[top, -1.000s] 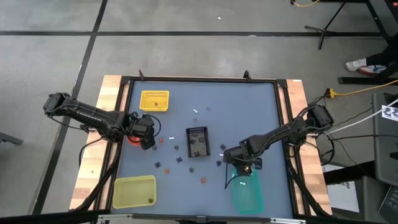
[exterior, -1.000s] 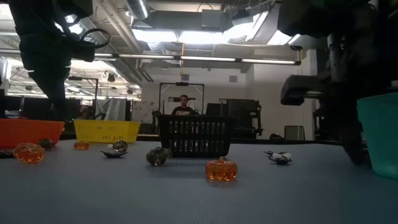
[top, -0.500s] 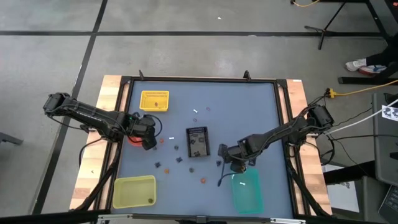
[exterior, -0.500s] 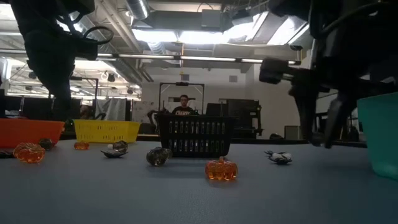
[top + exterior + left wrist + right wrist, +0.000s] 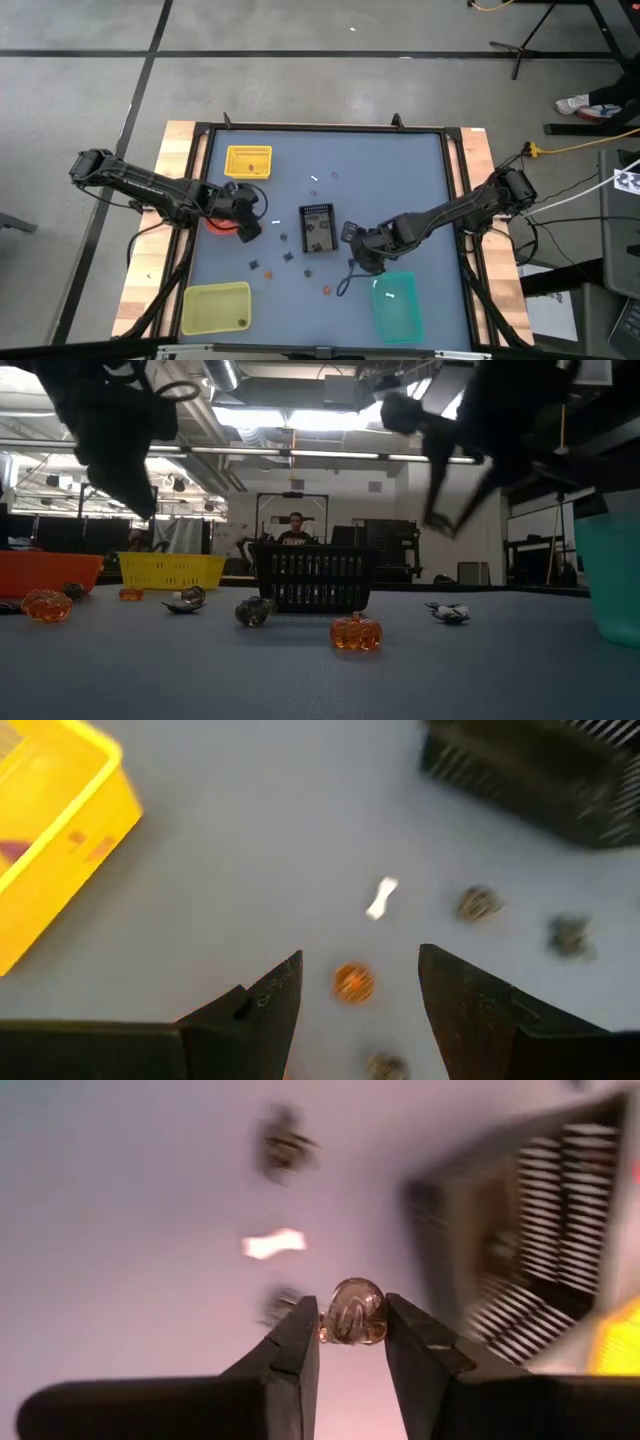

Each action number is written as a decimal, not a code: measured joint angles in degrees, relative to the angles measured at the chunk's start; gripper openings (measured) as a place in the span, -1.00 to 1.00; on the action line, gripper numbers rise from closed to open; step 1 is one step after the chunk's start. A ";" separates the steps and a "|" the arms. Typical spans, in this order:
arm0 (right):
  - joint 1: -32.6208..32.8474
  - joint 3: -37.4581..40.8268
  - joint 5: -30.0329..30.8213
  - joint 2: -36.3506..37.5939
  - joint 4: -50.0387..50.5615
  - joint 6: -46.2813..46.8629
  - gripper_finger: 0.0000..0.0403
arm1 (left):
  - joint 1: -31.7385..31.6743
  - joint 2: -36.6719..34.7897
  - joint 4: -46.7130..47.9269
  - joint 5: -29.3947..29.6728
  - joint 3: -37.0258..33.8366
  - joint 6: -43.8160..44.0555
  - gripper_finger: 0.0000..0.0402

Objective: Sort Halloween decoration
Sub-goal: Put the black skull toy into the bottom yellow bin

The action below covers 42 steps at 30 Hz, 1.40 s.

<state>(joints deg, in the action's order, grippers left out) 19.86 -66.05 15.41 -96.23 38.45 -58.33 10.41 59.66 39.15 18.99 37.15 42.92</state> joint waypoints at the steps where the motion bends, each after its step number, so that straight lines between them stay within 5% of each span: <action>1: 0.00 -0.72 1.54 0.00 -0.08 -0.01 -0.54 | 0.00 0.02 -1.31 -0.07 0.00 0.00 -0.09; 9: -0.59 -3.77 11.11 0.07 -10.80 -0.63 -0.54 | 0.11 0.00 -12.95 -0.34 -0.01 -0.02 -0.09; 18: -4.98 -3.77 11.02 0.07 -26.90 -0.66 -0.54 | 0.12 -0.01 -29.45 -0.42 0.00 -0.03 -0.09; 26: -8.43 -3.77 9.31 0.07 -39.22 -0.65 -0.54 | 0.12 0.00 -34.80 -0.40 0.00 -0.09 -0.09; 42: -9.49 -3.77 2.94 0.07 -47.95 -0.48 -0.54 | 0.13 -0.01 -48.16 -0.10 0.00 -8.77 -0.09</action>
<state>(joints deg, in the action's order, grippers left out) 10.37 -69.82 18.35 -96.16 -9.50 -58.81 10.55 59.66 -9.01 18.90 37.15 34.15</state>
